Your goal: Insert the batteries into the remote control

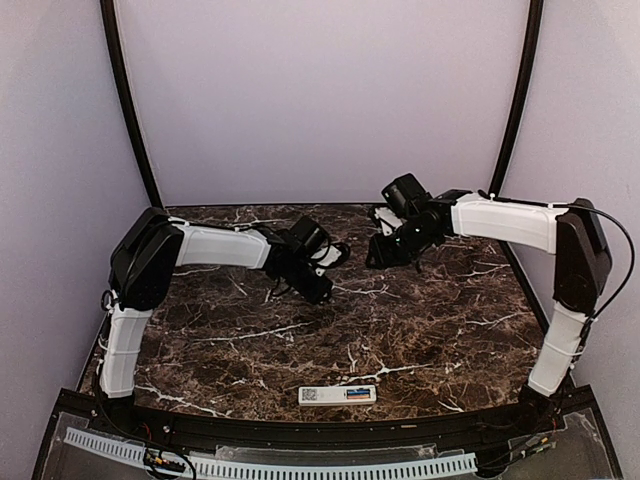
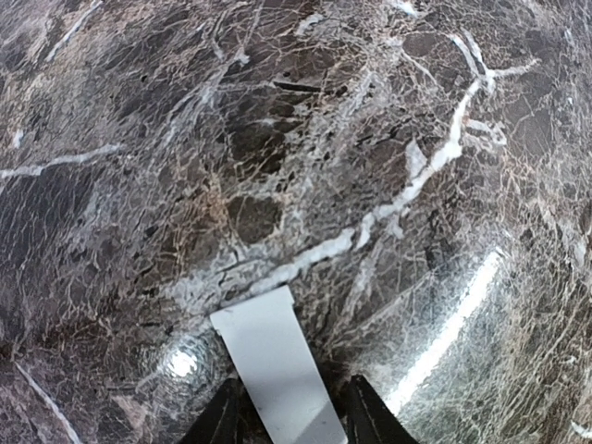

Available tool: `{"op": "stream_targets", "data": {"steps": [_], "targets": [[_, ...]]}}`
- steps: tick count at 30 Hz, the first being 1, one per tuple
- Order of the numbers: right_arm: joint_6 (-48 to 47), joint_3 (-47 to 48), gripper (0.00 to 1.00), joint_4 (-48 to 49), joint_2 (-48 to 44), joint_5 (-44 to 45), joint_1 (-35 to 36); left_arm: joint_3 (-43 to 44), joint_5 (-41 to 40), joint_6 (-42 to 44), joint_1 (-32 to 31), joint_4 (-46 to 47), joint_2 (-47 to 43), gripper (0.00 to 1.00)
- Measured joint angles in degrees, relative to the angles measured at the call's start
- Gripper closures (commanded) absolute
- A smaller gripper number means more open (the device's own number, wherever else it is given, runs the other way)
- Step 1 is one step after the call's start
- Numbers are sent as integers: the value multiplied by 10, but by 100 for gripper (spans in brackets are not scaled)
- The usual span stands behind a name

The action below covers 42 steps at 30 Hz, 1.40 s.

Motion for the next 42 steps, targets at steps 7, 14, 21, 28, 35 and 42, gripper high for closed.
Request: {"op": "stream_targets", "data": {"steps": [7, 14, 21, 28, 35, 42], "targets": [[0, -1, 62, 0, -2, 0, 0, 1, 2, -10, 0, -18, 0, 76], [2, -7, 62, 1, -4, -6, 5, -53, 16, -10, 1, 3, -33, 85], [9, -28, 62, 5, -8, -26, 19, -144, 30, 1, 1, 40, -89, 89], [21, -43, 61, 14, -9, -55, 26, -219, 31, 2, 1, 90, -134, 89], [38, -47, 62, 40, -8, -99, 38, -309, 29, 0, -1, 150, -187, 89], [55, -47, 61, 65, 15, -132, 54, -333, 19, -2, -8, 178, -198, 89]]}}
